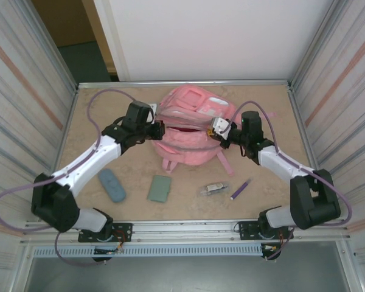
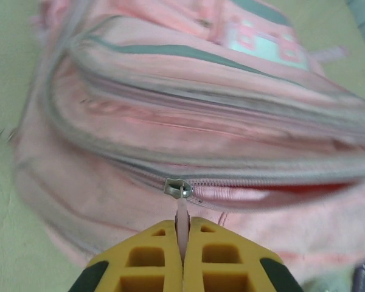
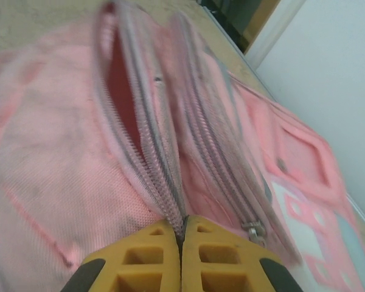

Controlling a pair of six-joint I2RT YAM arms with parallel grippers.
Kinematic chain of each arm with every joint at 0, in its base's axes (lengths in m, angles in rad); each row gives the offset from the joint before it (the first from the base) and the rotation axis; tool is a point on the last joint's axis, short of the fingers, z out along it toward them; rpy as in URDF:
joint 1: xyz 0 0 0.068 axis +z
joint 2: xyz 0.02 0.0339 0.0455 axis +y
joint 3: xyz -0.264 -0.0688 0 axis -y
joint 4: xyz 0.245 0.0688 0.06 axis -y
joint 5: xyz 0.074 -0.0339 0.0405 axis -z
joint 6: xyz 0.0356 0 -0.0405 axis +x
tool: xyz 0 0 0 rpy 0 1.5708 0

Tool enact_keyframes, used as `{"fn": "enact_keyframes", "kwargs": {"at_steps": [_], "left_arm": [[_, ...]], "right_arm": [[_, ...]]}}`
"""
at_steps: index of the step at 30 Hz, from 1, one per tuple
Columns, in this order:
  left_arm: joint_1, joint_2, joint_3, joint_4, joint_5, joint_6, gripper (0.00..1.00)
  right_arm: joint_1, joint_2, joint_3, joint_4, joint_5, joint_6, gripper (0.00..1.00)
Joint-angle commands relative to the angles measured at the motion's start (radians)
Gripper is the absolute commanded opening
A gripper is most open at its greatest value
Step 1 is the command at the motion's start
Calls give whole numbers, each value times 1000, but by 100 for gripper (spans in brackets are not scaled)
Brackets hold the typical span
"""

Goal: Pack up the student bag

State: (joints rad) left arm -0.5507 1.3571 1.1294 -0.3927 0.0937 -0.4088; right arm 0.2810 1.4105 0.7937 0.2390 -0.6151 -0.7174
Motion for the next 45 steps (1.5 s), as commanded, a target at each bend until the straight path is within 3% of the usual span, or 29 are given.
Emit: {"fn": "enact_keyframes", "kwargs": {"at_steps": [1, 7, 15, 18, 25, 31, 35, 38, 42, 45], "left_arm": [[-70, -96, -31, -28, 49, -24, 0], [-152, 14, -48, 54, 42, -179, 0], [-146, 58, 25, 52, 6, -107, 0], [-146, 53, 7, 64, 9, -103, 0], [-146, 48, -23, 75, 85, -160, 0], [-146, 27, -23, 54, 101, -176, 0], [-143, 14, -29, 37, 85, -186, 0], [-137, -13, -35, 15, 70, -182, 0], [-95, -59, -77, -170, -166, -197, 0], [24, -102, -171, -175, -95, -196, 0]], "right_arm": [[-51, 90, 70, 54, 59, 17, 6], [-14, 126, 55, 115, 177, 79, 29], [118, -80, 42, -243, 119, -149, 41], [191, -72, 80, -321, 103, -195, 45], [265, 65, 172, -275, 33, -253, 46], [311, 177, 212, -202, 124, -260, 46], [327, 252, 233, -213, 184, -262, 36], [334, 263, 229, -211, 282, -229, 3], [282, 185, 138, -148, 229, -159, 0], [239, 127, 96, -165, 173, -149, 0]]}}
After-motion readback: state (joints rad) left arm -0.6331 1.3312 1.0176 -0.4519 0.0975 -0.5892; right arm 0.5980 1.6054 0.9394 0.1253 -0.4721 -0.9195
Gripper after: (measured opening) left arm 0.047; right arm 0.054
